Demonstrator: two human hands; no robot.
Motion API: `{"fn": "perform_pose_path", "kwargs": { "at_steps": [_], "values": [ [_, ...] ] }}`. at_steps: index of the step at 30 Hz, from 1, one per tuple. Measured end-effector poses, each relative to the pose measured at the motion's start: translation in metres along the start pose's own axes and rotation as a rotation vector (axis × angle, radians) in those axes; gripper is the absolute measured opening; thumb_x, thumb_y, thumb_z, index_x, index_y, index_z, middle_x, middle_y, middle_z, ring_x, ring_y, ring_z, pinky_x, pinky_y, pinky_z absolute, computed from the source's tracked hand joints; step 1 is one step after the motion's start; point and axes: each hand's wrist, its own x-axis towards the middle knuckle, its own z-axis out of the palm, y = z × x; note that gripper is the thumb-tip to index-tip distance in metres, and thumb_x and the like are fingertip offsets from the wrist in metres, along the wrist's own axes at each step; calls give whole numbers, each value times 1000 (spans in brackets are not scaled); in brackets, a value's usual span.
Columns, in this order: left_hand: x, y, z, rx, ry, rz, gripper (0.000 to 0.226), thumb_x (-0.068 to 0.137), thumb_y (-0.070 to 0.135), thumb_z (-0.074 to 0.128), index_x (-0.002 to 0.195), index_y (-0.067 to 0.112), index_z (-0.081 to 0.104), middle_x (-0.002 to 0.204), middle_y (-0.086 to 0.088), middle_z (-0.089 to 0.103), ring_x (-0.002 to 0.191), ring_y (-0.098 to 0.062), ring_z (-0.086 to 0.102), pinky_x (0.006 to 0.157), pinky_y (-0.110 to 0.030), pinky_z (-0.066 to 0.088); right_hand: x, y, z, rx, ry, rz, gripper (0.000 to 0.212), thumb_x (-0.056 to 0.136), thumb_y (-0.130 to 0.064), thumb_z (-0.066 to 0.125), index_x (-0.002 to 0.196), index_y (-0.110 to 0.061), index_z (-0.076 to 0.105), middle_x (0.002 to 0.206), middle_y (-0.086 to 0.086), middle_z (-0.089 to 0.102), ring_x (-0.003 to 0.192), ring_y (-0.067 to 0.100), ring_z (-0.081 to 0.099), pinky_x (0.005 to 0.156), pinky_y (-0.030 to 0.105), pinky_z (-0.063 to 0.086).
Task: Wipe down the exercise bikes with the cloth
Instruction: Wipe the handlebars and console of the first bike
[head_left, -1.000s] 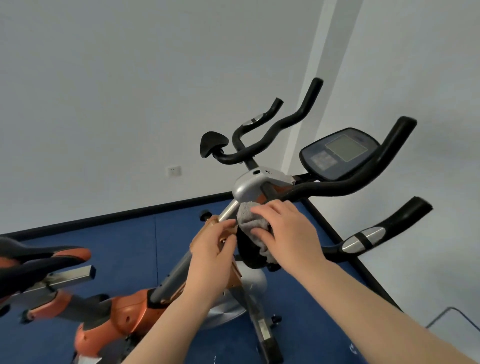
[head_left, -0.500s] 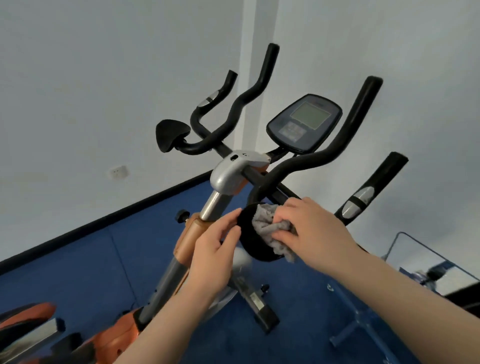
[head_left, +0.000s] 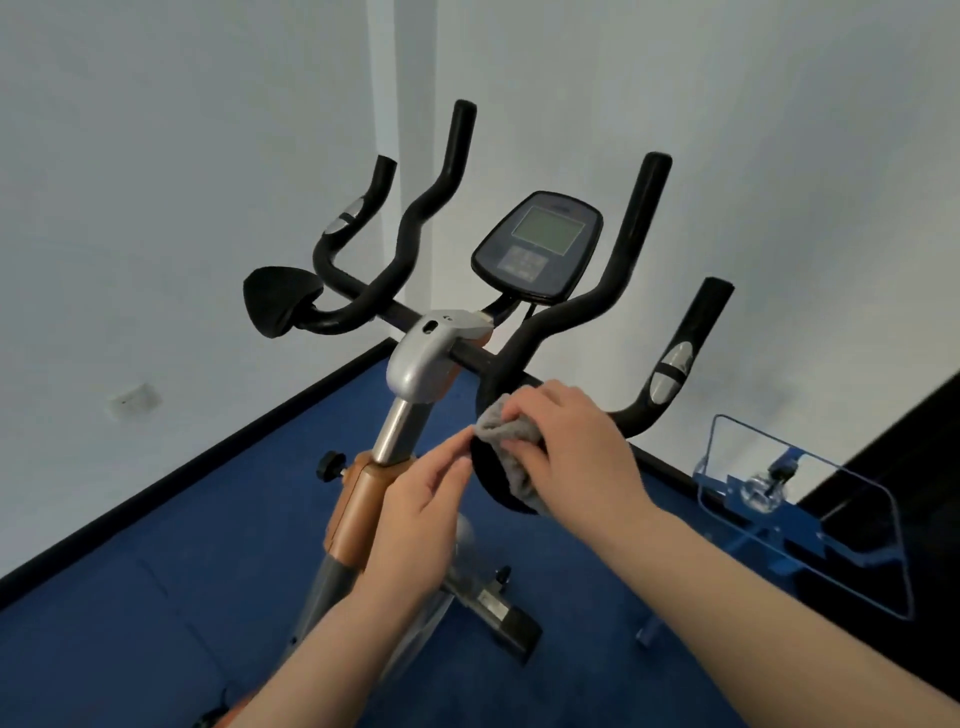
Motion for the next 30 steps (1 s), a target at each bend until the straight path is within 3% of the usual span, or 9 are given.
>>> {"fn": "perform_pose_path", "kwargs": {
  "at_steps": [3,9,13,18,21,23,25,27,30],
  "values": [
    [0,-3,-2,2,7,6,32,96,10,49,123,18,63,96,11,67,83,29,52,68,8,36,-11,-12,19,-188,-42,-65,32,78,-18,65,108,-24,56,110,-2,58,106,23,49,86,36,40],
    [6,-6,-6,-83,-87,-54,33,97,15,46,128,19,59,120,12,65,110,11,56,81,2,39,-25,15,-18,-233,-295,-229,30,73,-17,64,96,-33,53,102,-9,55,103,17,46,85,33,36],
    [5,-7,-3,-80,-37,-48,32,97,18,48,125,22,62,116,15,67,105,17,55,78,5,37,-8,20,-28,-27,-65,-4,22,78,-16,60,90,-33,51,94,-9,49,93,15,46,67,32,45],
    [2,-2,7,-123,23,-52,29,96,11,48,115,26,64,99,27,70,99,14,60,74,2,42,-28,20,-2,-2,-52,29,15,87,-21,60,101,-25,61,108,-9,51,111,12,38,72,36,52],
    [4,3,8,-78,33,-39,26,95,12,50,109,30,64,97,35,66,96,19,57,71,5,39,-26,35,-18,66,-98,28,7,85,-30,58,90,-34,57,97,-18,51,96,4,46,69,32,50],
    [7,5,11,-57,59,-27,26,95,13,52,109,30,64,97,30,67,95,20,56,71,6,37,-3,37,-23,149,-7,70,2,83,-33,57,85,-33,57,90,-16,52,83,3,52,68,29,49],
    [8,7,17,-33,90,-16,28,93,12,53,106,36,62,93,21,69,93,19,57,71,5,38,20,32,-18,218,90,72,7,83,-25,64,88,-30,62,93,-13,57,89,9,53,73,28,47],
    [8,8,24,-12,108,-6,33,93,12,54,101,43,59,94,19,68,92,16,59,71,3,40,23,27,-5,348,52,73,14,83,-14,67,95,-22,67,99,-9,60,98,10,50,83,27,44],
    [12,5,27,-35,109,-29,31,92,16,54,102,44,61,98,22,68,96,8,62,75,-3,45,-3,37,5,408,124,127,16,82,-11,68,92,-23,67,96,-13,59,96,5,51,81,17,44]
  ]
}}
